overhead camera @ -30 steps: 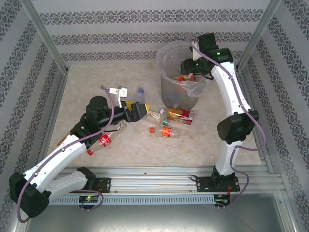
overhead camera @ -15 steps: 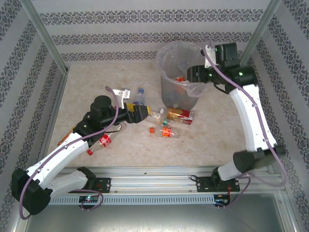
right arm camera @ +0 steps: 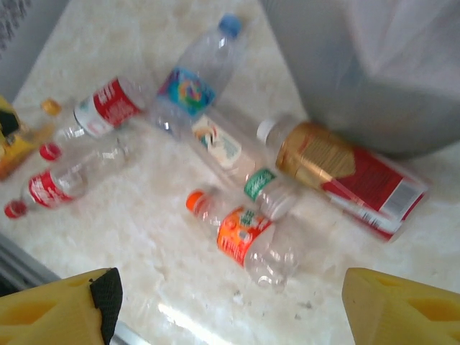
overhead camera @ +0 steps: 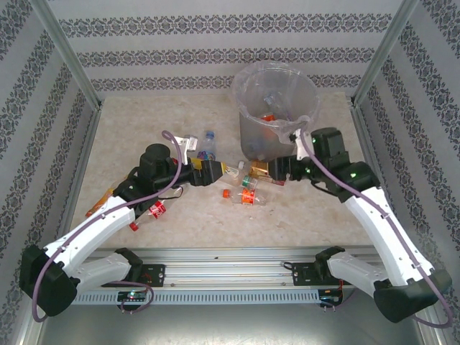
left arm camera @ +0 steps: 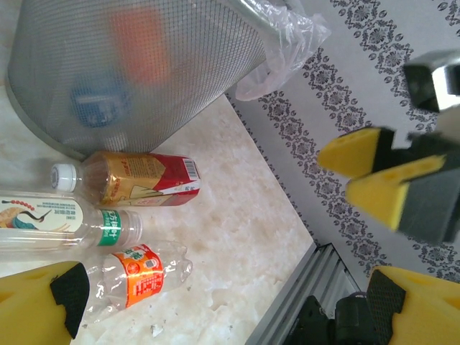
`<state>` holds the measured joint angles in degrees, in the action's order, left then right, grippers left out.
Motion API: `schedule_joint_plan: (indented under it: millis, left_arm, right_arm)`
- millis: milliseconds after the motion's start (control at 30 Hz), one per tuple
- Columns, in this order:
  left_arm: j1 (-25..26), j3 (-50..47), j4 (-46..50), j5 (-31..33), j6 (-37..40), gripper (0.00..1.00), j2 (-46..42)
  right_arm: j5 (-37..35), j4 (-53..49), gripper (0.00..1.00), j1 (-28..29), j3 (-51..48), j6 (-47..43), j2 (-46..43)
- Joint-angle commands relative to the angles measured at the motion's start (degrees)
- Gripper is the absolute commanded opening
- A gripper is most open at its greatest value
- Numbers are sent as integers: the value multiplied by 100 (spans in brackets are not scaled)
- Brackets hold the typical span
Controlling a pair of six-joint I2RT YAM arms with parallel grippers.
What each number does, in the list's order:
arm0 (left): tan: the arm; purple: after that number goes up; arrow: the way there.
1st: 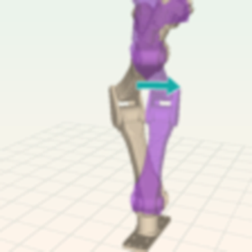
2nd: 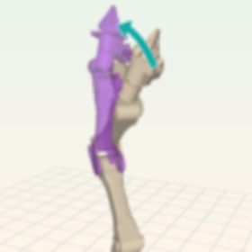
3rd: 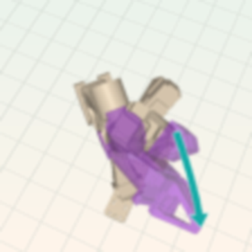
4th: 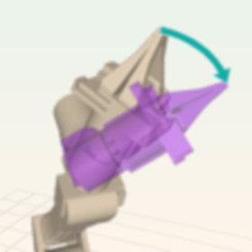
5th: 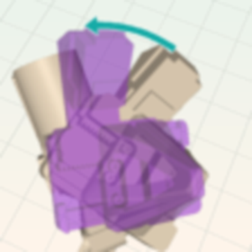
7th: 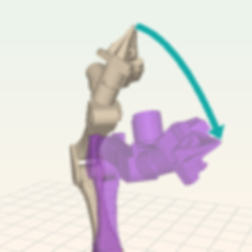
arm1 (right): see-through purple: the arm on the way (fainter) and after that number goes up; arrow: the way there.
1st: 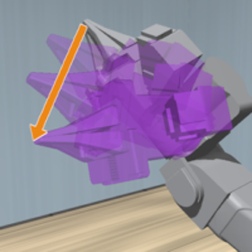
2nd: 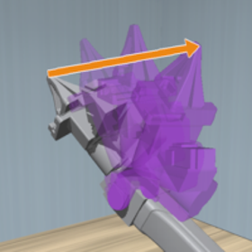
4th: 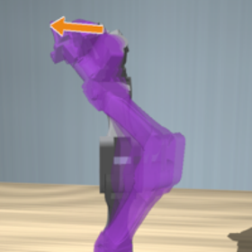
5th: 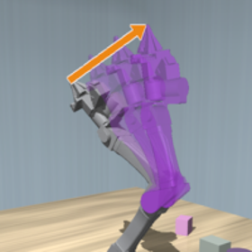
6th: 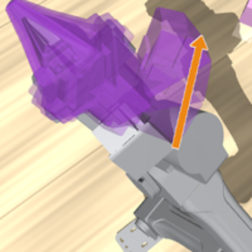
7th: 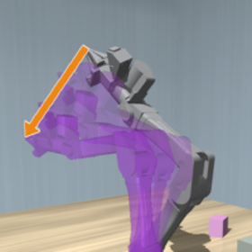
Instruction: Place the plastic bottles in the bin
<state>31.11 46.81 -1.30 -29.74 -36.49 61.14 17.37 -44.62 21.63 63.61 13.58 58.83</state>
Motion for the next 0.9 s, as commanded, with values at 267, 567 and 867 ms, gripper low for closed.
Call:
schedule_joint_plan:
  millis: [267,567,867]
  left_arm:
    - [27,-282,-813,-186,-323,100,-330]
    - [26,-609,-848,20,-272,100,-812]
    - [29,-706,-654,128,-171,100,-997]
  right_arm:
    - [-1244,512,90,1347,-954,-286,582]
    - [-1547,478,95,1649,-725,-672,1634]
    - [-1894,330,88,1855,-246,-998,2529]
